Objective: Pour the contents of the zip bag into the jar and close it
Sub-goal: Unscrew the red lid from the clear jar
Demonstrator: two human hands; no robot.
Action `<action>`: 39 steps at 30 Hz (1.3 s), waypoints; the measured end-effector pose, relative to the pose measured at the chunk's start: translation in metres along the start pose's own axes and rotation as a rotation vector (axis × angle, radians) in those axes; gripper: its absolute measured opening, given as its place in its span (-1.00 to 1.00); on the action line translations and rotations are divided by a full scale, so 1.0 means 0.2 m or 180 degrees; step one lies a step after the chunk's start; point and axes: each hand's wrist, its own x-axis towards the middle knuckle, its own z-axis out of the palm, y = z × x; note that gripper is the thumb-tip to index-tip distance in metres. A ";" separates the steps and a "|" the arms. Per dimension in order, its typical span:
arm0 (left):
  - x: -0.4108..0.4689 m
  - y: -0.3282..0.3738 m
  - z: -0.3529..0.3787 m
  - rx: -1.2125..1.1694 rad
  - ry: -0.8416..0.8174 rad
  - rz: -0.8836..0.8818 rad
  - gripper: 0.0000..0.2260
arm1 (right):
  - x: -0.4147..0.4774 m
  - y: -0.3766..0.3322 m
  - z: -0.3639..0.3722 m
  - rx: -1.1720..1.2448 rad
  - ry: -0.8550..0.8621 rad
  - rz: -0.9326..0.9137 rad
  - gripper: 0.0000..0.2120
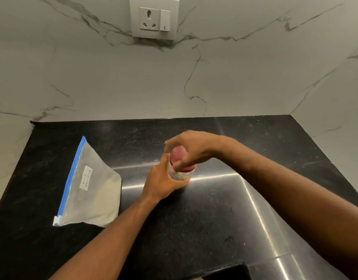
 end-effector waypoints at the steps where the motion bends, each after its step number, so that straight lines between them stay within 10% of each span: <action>1: 0.00 -0.01 0.00 -0.0016 0.0003 -0.0029 -0.14 | 0.00 -0.01 0.00 -0.0320 0.0253 0.0185 -0.36; 5: 0.01 0.00 0.00 0.0031 -0.0031 -0.0241 -0.22 | 0.03 -0.06 0.11 -0.1540 0.0171 0.0666 -0.25; 13: 0.00 0.02 -0.02 0.0000 -0.0066 -0.0207 -0.14 | 0.01 0.04 0.04 -0.0752 -0.0498 -0.0391 -0.19; 21: 0.01 0.02 0.00 -0.0038 -0.0058 -0.0341 -0.20 | 0.06 0.06 0.11 -0.1086 0.0322 0.0566 -0.22; 31: -0.01 0.06 0.00 0.0106 0.0041 -0.0332 -0.09 | -0.02 0.06 0.09 -0.2100 0.0144 -0.1244 -0.10; 39: -0.01 0.08 -0.02 0.0105 0.0034 -0.0513 -0.21 | 0.02 0.02 0.11 -0.1663 0.0463 0.0302 -0.15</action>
